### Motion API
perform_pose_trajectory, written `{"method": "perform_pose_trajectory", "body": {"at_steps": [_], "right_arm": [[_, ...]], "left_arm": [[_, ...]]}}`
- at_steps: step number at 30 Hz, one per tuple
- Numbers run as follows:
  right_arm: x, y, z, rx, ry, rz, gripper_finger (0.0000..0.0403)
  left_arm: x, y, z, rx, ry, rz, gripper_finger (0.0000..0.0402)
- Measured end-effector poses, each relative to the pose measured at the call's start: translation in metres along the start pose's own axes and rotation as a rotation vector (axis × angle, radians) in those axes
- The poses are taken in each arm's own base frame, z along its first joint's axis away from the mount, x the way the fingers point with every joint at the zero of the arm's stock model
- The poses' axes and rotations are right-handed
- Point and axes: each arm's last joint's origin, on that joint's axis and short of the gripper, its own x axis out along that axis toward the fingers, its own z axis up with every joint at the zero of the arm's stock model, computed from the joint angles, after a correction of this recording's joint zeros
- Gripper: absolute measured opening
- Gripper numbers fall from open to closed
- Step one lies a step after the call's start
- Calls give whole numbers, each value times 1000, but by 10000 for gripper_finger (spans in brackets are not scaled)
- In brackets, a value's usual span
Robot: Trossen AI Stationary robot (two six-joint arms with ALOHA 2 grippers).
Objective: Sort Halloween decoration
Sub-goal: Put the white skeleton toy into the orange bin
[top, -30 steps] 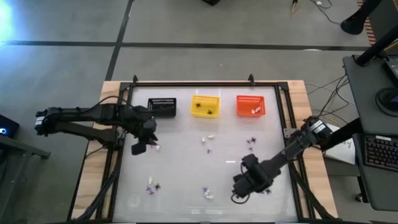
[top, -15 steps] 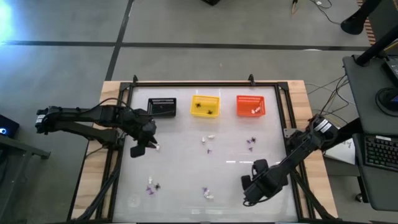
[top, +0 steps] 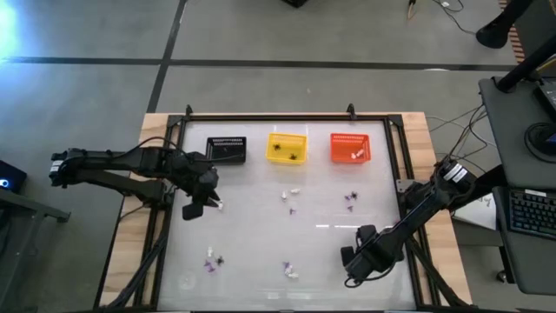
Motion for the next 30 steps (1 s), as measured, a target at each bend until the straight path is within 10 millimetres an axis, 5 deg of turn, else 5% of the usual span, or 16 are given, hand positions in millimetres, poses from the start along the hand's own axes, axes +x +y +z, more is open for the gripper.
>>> {"method": "perform_pose_trajectory", "body": {"at_steps": [22, 30], "right_arm": [[39, -11, 15, -45, 35, 26, 62], [52, -16, 21, 2, 59, 32, 14]], "left_arm": [[0, 0, 2, 0, -18, -3, 86], [0, 0, 2, 1, -20, -3, 86]]}}
